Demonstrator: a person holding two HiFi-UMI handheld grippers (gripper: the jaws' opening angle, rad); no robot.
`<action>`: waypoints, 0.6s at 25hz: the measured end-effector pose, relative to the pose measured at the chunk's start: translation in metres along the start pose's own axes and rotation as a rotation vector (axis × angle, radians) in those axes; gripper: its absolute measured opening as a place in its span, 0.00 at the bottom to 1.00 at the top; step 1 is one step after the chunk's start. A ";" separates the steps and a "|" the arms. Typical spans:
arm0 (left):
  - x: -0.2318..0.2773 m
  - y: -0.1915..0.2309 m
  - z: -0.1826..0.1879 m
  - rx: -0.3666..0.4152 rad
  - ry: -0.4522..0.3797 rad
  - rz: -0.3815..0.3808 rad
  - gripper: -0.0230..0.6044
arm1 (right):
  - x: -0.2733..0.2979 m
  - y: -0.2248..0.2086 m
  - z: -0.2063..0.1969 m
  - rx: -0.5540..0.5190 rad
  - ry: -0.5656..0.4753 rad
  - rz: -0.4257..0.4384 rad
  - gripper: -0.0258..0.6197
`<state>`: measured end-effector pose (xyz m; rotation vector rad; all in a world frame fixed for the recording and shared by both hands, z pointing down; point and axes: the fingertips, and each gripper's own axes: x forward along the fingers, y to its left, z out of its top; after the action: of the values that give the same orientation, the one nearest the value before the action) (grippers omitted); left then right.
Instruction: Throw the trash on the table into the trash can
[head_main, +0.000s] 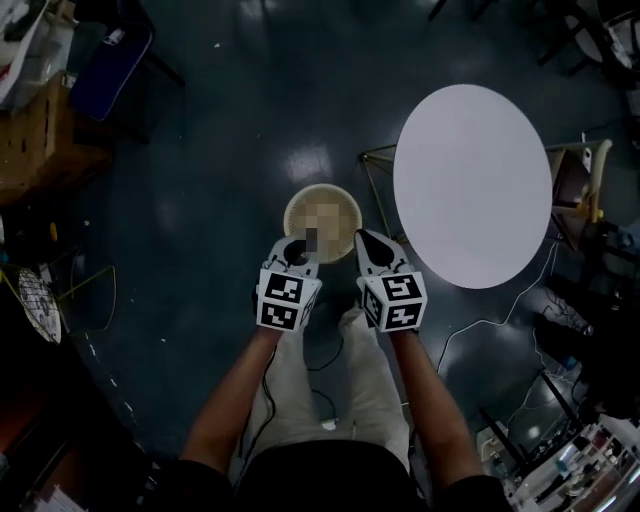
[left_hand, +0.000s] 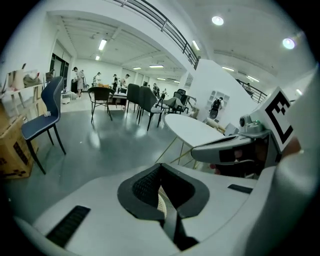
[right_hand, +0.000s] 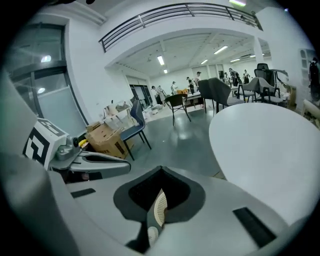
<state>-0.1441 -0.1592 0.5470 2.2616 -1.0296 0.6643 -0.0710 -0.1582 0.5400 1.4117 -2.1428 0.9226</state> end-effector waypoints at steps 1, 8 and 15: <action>-0.008 -0.009 0.012 -0.001 -0.015 0.000 0.06 | -0.013 0.000 0.009 -0.002 -0.010 0.004 0.07; -0.059 -0.087 0.100 0.013 -0.148 -0.013 0.06 | -0.096 0.003 0.068 -0.039 -0.080 0.033 0.07; -0.094 -0.134 0.149 0.063 -0.217 0.016 0.06 | -0.162 0.016 0.115 -0.083 -0.173 0.078 0.07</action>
<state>-0.0631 -0.1376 0.3422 2.4230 -1.1441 0.4711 -0.0187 -0.1321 0.3490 1.4222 -2.3490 0.7527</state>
